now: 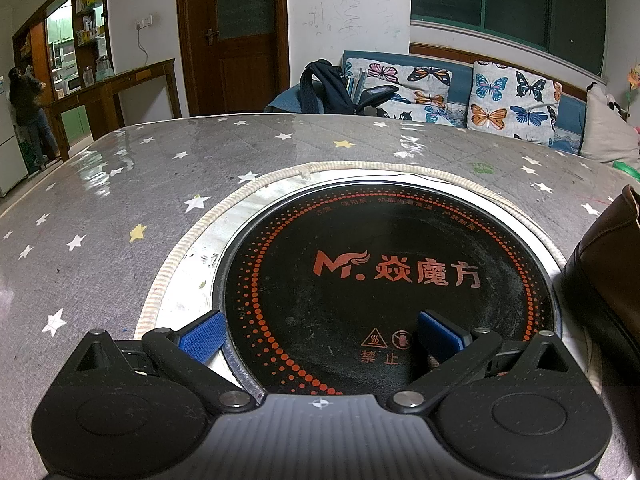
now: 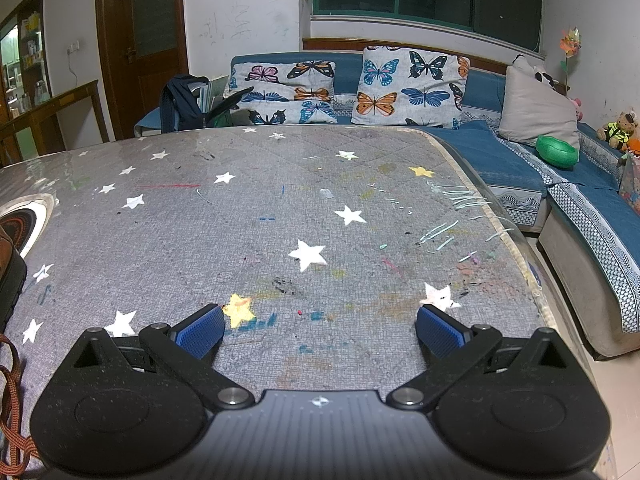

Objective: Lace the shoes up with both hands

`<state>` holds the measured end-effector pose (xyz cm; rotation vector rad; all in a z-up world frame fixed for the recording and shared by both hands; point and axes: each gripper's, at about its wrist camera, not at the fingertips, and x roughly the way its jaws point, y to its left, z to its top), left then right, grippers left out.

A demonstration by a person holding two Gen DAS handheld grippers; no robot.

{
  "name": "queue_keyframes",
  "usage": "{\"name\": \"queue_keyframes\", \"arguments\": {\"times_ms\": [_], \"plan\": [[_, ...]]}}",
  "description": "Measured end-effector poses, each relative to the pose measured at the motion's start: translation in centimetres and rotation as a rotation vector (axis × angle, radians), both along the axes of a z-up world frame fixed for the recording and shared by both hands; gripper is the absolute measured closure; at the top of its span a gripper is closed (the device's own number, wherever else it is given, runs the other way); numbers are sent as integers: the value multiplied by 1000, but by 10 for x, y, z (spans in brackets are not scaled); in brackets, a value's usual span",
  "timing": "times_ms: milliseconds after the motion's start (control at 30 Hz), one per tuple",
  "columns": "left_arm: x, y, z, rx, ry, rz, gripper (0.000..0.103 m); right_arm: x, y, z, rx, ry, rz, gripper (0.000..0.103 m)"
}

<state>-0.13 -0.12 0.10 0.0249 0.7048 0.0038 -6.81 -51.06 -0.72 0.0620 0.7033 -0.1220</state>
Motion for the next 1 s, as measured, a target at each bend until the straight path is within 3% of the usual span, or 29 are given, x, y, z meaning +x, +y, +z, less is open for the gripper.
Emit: {"name": "queue_keyframes", "arguments": {"times_ms": [533, 1000], "plan": [[-8, -10, -1, -1, 9, 13, 0, 2, 0, -1, -2, 1, 0, 0], [-42, -34, 4, 20, 36, 4, 0, 0, 2, -1, -1, 3, 0, 0]]}}
